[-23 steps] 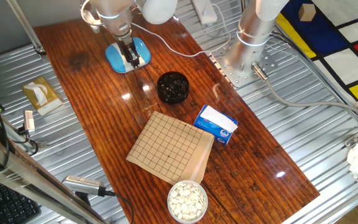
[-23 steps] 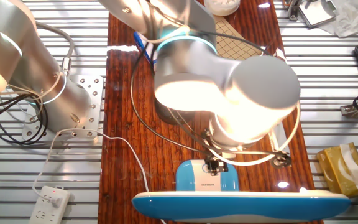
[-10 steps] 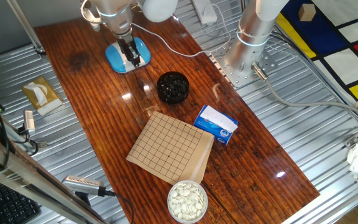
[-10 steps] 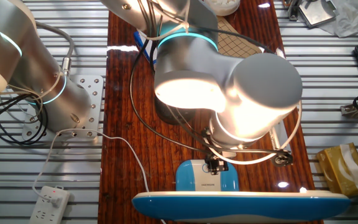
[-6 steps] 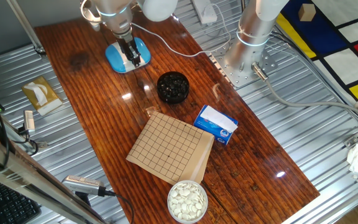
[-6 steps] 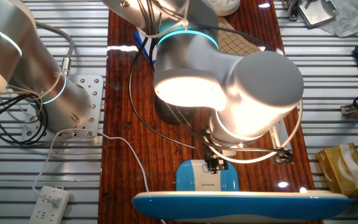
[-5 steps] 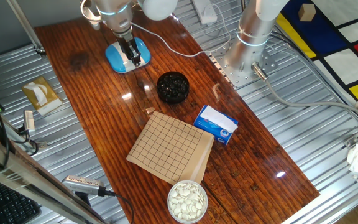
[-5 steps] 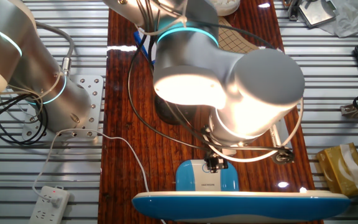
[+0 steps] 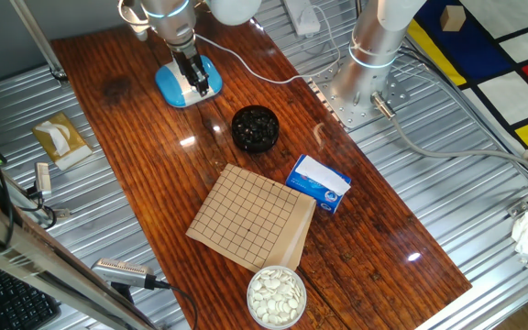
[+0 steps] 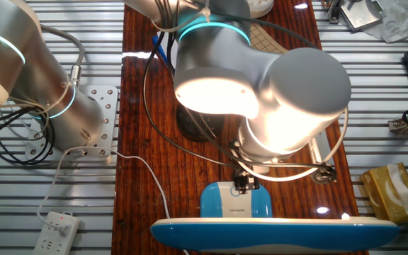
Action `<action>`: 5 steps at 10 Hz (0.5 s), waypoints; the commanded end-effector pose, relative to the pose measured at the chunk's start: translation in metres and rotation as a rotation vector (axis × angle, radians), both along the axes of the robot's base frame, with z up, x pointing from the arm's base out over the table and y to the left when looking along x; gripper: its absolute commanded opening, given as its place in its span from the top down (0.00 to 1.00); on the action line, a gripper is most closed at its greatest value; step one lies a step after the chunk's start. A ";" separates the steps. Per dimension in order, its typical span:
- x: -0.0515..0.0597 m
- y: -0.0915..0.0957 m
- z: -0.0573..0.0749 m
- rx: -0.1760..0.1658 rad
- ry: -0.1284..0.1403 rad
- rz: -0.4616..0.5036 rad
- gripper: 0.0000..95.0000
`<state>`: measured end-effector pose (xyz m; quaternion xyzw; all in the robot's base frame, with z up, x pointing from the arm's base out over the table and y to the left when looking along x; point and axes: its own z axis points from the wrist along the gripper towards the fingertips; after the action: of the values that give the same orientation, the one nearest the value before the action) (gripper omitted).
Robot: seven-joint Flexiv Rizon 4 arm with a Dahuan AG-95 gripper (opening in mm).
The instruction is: Turn on the desk lamp by pressing the button
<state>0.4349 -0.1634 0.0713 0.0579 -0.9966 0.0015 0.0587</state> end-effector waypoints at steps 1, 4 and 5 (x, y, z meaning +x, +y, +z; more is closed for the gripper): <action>-0.001 0.001 0.002 0.001 0.001 0.000 0.60; -0.002 0.003 0.007 0.002 0.007 -0.007 0.60; -0.003 0.004 0.008 0.003 0.009 -0.008 0.60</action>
<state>0.4322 -0.1597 0.0795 0.0538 -0.9966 -0.0002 0.0630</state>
